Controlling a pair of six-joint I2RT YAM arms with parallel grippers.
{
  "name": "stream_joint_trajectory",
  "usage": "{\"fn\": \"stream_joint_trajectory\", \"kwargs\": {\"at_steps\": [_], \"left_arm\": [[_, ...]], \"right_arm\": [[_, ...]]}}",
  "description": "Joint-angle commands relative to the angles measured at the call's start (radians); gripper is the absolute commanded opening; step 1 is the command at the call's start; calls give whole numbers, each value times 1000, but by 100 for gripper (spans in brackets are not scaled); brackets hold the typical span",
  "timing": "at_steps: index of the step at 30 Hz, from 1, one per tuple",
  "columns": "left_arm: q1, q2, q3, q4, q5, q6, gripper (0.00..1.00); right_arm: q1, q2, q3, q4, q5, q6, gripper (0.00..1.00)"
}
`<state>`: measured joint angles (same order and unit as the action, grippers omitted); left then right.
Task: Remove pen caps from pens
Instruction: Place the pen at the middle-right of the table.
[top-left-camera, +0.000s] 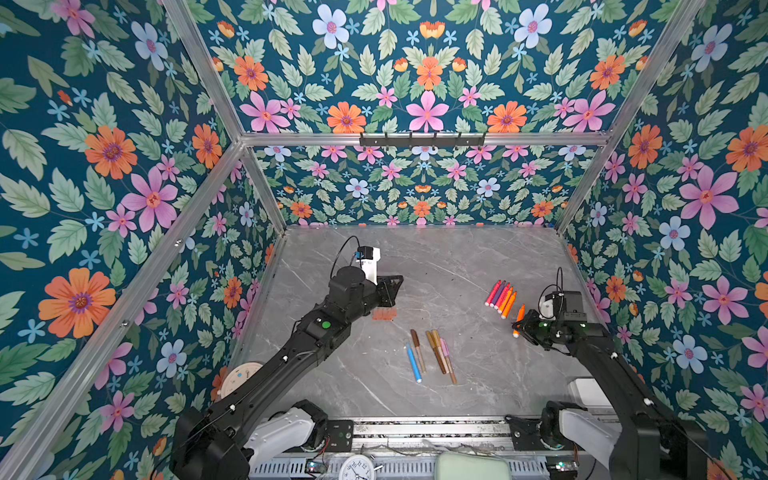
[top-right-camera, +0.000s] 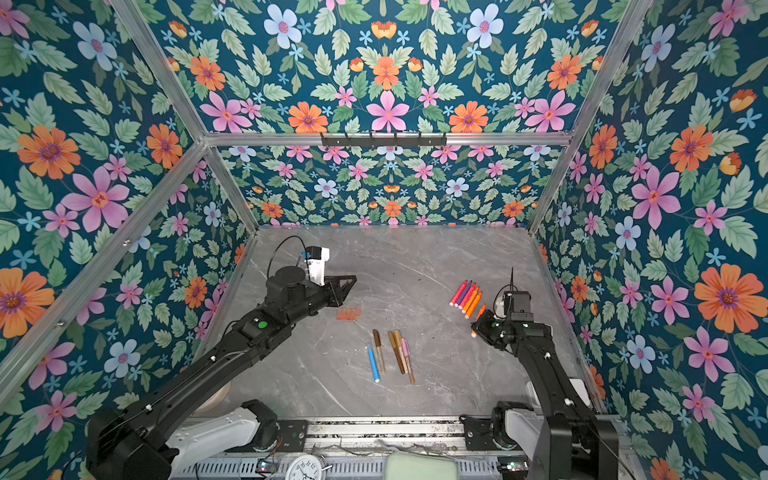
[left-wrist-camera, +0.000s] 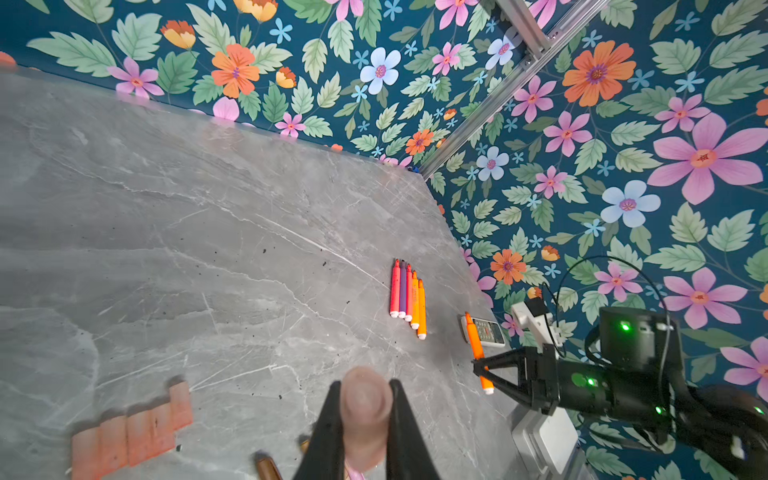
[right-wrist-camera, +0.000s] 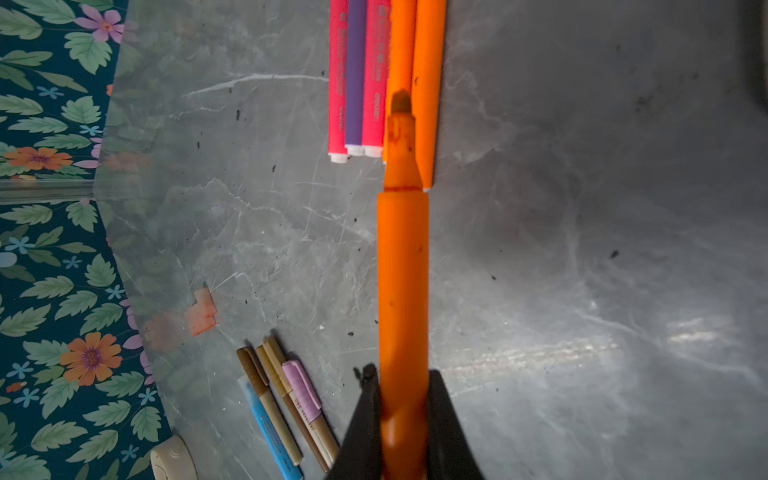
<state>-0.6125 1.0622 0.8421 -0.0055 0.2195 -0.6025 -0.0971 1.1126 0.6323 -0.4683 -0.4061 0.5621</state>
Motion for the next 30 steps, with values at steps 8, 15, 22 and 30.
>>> {"fn": "stream_joint_trajectory", "kwargs": {"at_steps": [8, 15, 22, 30], "left_arm": [[0, -51, -81, -2, 33, 1, 0], [0, -52, -126, 41, 49, -15, 0], [0, -41, -107, 33, 54, -5, 0], [0, -55, -99, 15, 57, -9, 0]], "right_arm": [[-39, 255, 52, 185, 31, -59, 0], [-39, 328, 61, 239, 41, -45, 0], [-41, 410, 124, 240, 84, -60, 6], [-44, 484, 167, 252, 43, -53, 26]]}}
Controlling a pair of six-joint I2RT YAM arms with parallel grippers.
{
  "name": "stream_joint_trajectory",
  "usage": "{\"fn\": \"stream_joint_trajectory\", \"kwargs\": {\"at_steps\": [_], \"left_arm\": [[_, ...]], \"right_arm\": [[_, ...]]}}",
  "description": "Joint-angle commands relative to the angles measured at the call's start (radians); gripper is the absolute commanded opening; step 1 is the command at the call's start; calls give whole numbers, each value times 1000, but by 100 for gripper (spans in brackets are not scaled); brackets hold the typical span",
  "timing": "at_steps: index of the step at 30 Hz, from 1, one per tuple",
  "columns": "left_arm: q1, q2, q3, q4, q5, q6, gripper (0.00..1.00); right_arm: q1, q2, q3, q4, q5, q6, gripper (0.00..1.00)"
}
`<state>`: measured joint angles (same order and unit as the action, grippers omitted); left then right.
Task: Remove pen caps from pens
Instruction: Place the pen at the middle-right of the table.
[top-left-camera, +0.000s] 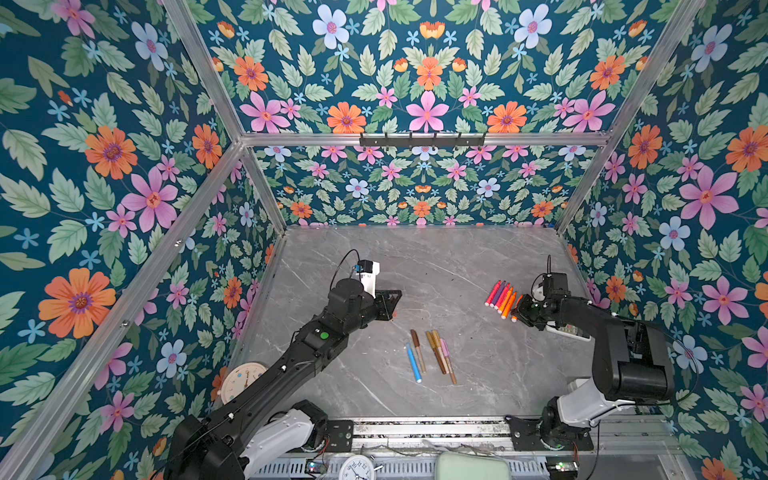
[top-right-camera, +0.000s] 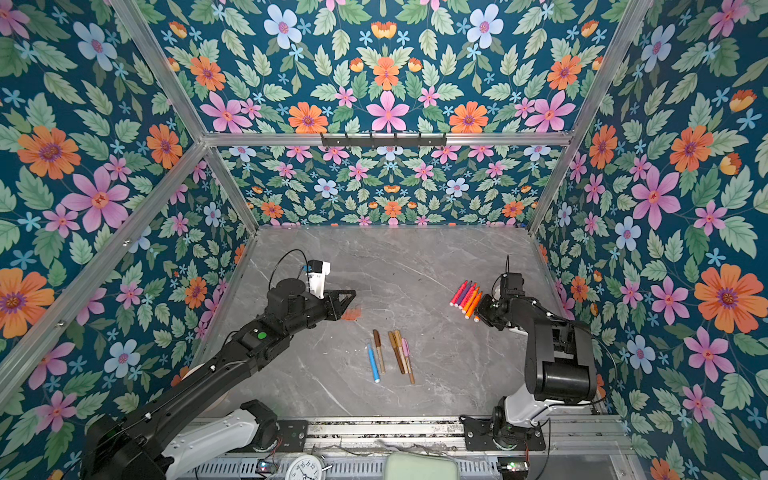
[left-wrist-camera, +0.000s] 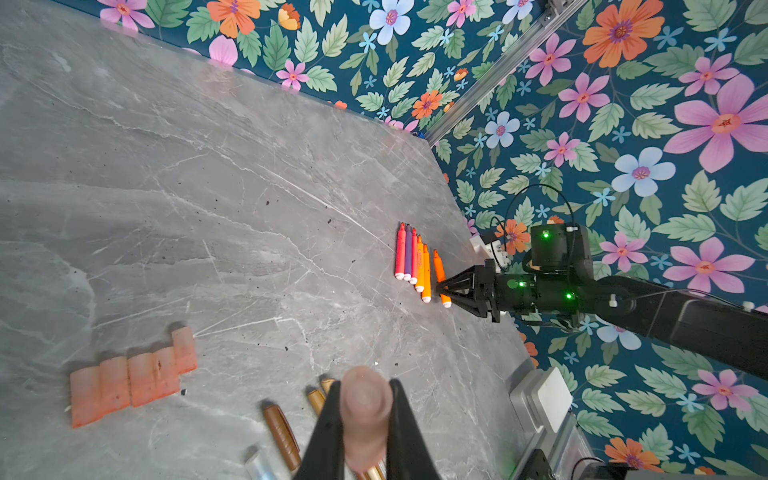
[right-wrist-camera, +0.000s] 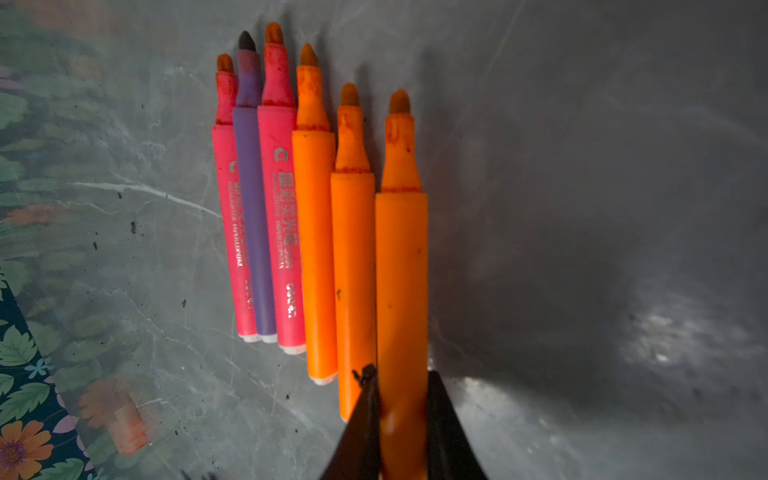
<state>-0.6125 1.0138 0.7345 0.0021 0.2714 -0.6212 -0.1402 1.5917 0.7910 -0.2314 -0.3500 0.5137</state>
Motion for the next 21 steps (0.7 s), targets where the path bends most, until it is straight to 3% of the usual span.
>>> {"fn": "stream_joint_trajectory", "kwargs": {"at_steps": [1, 4, 21], "left_arm": [[0, -8, 9, 6, 4, 9, 0], [1, -11, 11, 1, 3, 7, 0], [0, 1, -24, -15, -15, -9, 0]], "right_arm": [[-2, 5, 7, 18, -16, -5, 29], [-4, 4, 4, 21, -18, -4, 37], [-6, -27, -38, 67, -75, -3, 40]]}}
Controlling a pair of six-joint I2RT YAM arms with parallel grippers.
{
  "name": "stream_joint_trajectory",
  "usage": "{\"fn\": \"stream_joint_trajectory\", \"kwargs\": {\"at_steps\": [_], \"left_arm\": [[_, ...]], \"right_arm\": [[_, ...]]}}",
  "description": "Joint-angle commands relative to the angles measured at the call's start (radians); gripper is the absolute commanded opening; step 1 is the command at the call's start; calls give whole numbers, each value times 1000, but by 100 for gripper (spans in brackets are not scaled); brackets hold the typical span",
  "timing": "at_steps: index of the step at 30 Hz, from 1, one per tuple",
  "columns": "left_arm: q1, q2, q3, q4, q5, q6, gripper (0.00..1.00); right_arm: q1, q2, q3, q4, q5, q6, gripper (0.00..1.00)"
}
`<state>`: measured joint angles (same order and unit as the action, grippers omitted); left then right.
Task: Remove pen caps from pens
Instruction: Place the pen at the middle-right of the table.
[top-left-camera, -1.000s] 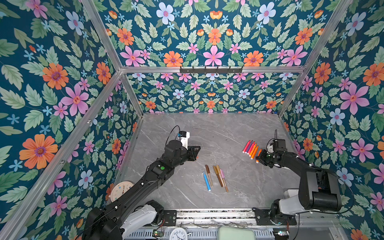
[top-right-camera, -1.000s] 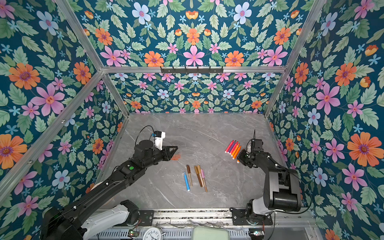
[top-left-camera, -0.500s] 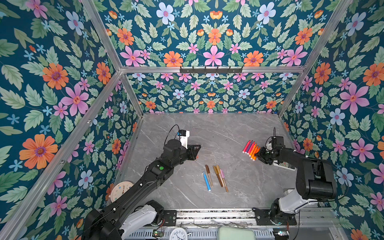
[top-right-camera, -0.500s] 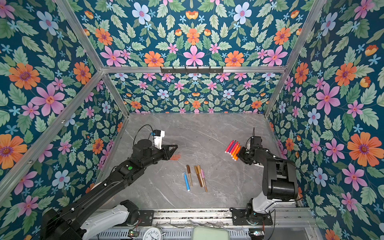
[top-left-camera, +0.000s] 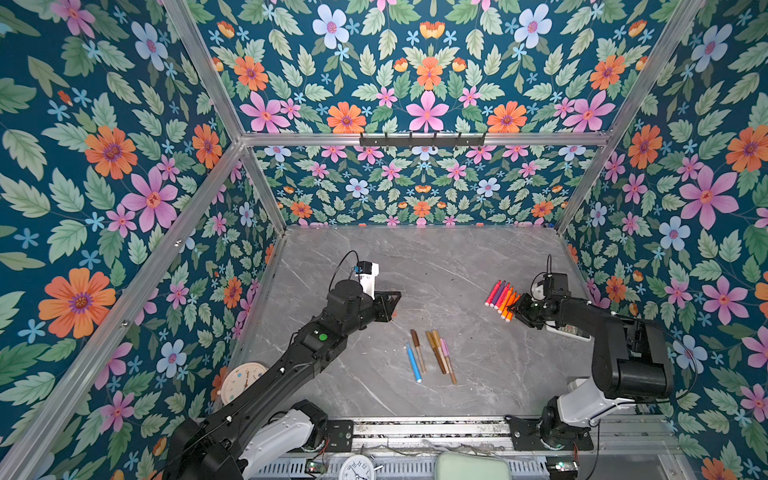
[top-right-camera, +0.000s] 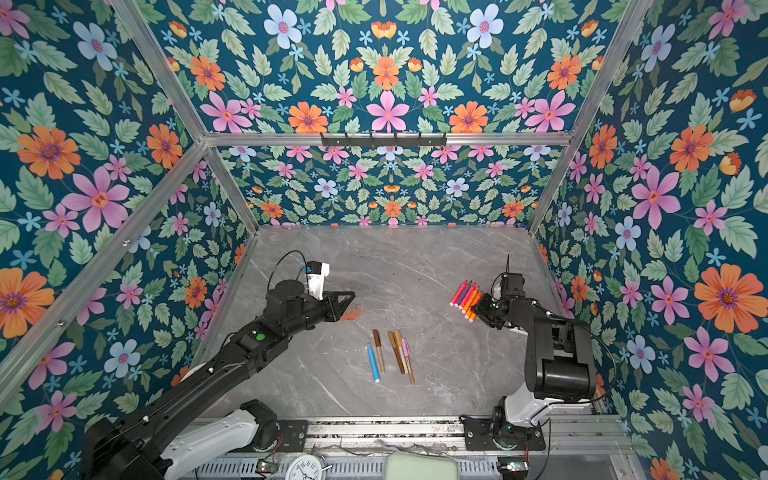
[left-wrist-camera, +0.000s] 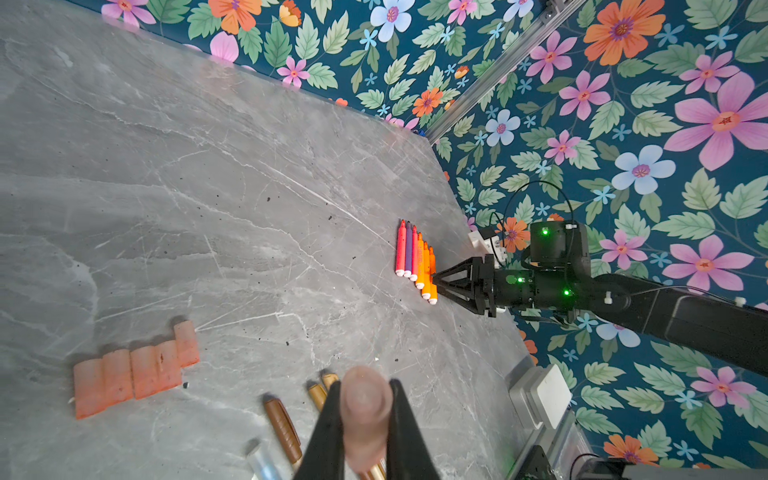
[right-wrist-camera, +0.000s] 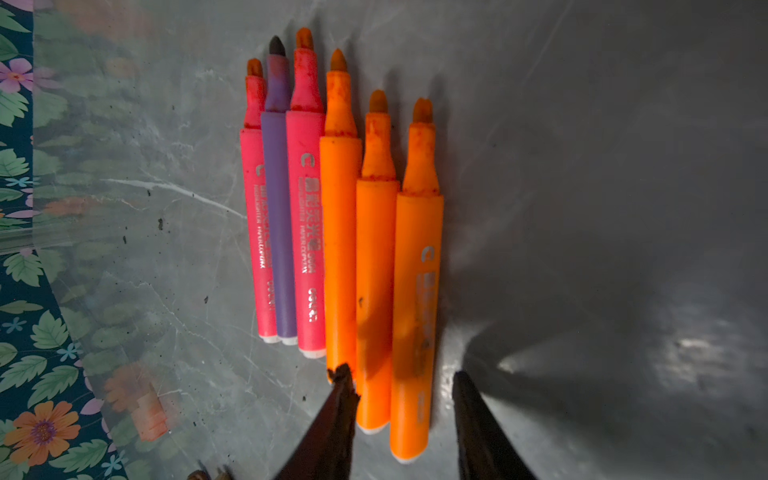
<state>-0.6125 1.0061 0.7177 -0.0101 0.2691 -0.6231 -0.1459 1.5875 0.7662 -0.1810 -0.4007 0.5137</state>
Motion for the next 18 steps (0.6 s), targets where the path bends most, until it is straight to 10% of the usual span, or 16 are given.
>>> {"fn": "stream_joint_trajectory", "kwargs": {"at_steps": [1, 8, 18], "left_arm": [[0, 17, -12, -7, -17, -10, 0], [17, 64, -78, -36, -106, -16, 0], [163, 94, -153, -157, -255, -10, 0]], "right_arm": [[0, -41, -21, 15, -26, -2, 40], [26, -276, -110, -30, -82, 9, 41], [322, -633, -328, -71, -20, -26, 41]]}}
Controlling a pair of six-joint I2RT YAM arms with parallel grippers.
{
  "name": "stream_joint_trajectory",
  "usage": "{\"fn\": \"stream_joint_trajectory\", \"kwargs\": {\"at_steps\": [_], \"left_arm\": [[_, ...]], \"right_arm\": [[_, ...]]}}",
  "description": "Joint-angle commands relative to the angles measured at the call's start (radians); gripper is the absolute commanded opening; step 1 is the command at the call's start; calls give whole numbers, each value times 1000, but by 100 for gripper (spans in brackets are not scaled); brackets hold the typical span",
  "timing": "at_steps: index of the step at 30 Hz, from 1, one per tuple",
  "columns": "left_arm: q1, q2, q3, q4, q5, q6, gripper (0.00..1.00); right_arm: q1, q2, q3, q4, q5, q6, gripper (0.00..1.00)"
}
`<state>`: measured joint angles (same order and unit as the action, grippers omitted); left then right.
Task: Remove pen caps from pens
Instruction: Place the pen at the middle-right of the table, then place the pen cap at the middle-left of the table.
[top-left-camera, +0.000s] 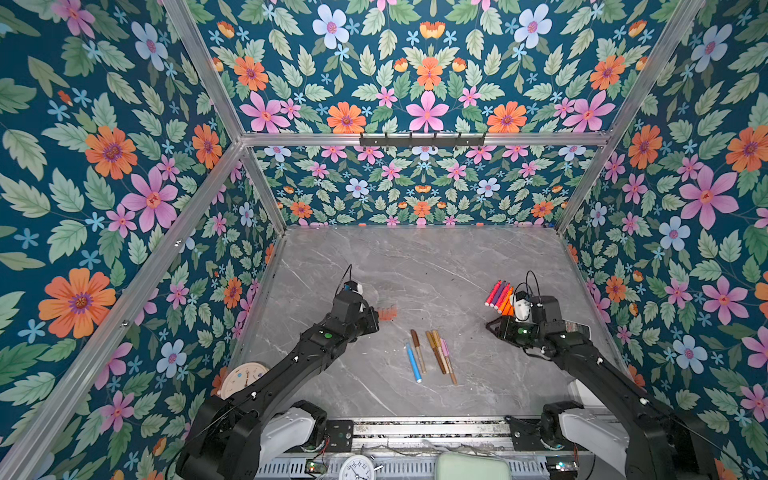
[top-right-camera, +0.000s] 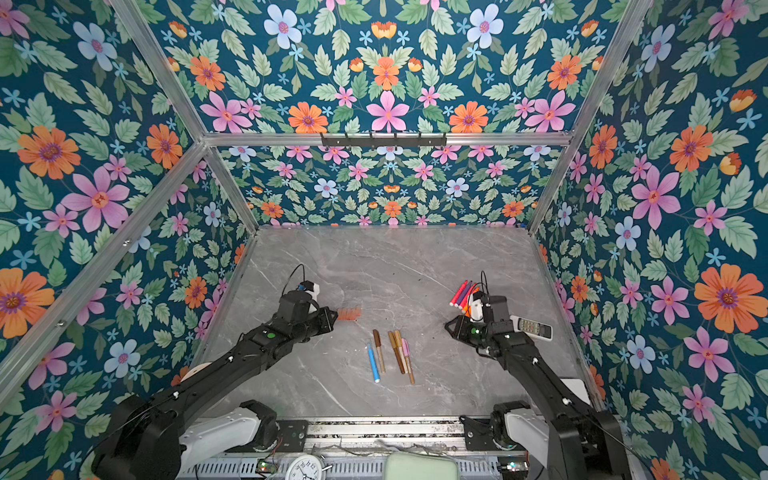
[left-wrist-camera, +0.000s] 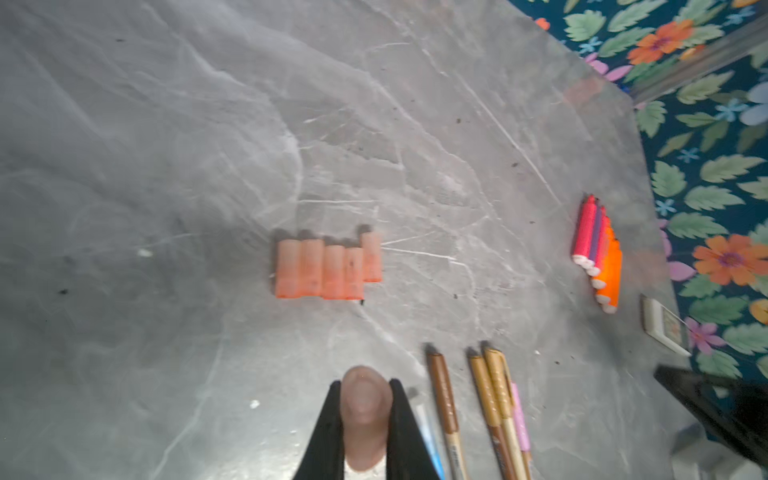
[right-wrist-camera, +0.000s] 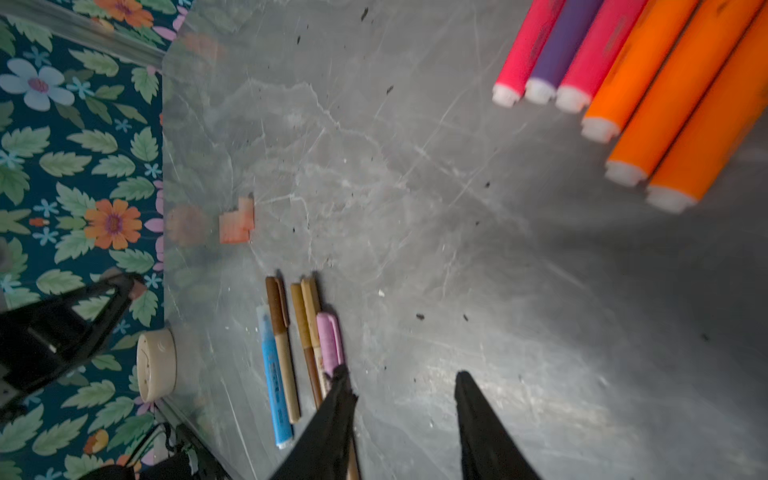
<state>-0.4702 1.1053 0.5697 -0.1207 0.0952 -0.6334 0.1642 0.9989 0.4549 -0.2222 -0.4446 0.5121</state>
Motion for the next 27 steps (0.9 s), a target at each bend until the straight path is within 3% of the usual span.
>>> {"fn": "stream_joint_trajectory", "kwargs": {"at_steps": [1, 8, 14, 20, 27], "left_arm": [[31, -2, -3, -65, -103, 1, 0], [61, 34, 48, -191, -252, 13, 0], [88, 70, 23, -152, -255, 57, 0], [179, 97, -56, -25, -137, 94, 0], [269, 138, -80, 121, 82, 156, 0]], "right_arm": [[12, -76, -24, -43, 27, -33, 41], [13, -190, -75, -28, 26, -24, 41], [12, -212, -87, -15, 17, -23, 43], [12, -213, -92, -10, 4, -23, 43], [12, -233, -100, -8, 9, -22, 43]]}}
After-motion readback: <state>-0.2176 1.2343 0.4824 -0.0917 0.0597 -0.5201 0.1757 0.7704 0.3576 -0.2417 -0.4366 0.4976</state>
